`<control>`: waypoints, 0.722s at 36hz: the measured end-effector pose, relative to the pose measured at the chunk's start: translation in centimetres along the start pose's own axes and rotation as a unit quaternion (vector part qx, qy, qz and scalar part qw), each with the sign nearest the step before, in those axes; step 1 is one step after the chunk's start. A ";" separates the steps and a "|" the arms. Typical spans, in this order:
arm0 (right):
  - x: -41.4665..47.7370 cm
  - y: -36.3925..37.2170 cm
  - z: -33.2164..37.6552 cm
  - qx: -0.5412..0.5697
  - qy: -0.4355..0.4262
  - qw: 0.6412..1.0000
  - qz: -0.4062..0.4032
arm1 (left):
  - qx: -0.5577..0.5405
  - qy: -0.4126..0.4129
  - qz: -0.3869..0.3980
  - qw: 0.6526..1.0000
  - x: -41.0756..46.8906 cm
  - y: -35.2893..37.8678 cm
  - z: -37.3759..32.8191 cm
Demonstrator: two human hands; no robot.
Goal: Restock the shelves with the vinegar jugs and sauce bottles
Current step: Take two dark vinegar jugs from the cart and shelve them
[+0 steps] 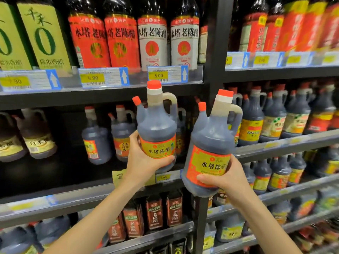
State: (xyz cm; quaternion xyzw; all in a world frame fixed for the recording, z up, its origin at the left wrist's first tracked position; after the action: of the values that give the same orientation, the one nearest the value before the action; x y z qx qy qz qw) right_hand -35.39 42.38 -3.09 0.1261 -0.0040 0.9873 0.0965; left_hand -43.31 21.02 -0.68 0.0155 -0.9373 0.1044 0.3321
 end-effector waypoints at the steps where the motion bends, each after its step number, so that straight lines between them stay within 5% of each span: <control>1: -0.1 -0.1 0.1 0.001 0.000 1.000 -0.002 | -0.004 0.002 0.002 1.000 0.2 0.3 0.1; 26: -2.1 -2.8 -0.2 -0.032 0.014 0.997 -0.075 | 0.001 -0.021 0.052 0.998 1.6 7.5 4.6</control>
State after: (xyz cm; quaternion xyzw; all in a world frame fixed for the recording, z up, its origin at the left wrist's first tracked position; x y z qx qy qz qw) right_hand -32.94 44.78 -3.88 0.1090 -0.0249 0.9783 0.1743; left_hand -48.09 27.43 -4.56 -0.0308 -0.9435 0.1220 0.3065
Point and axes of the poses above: each hand's wrist, its own x-axis towards the middle knuckle, its own y-axis out of the palm, z = x × y, the point moved 6 cm from there along x, towards the middle knuckle, and after that the axes turned 5 degrees about y, right-handed, at the moved point
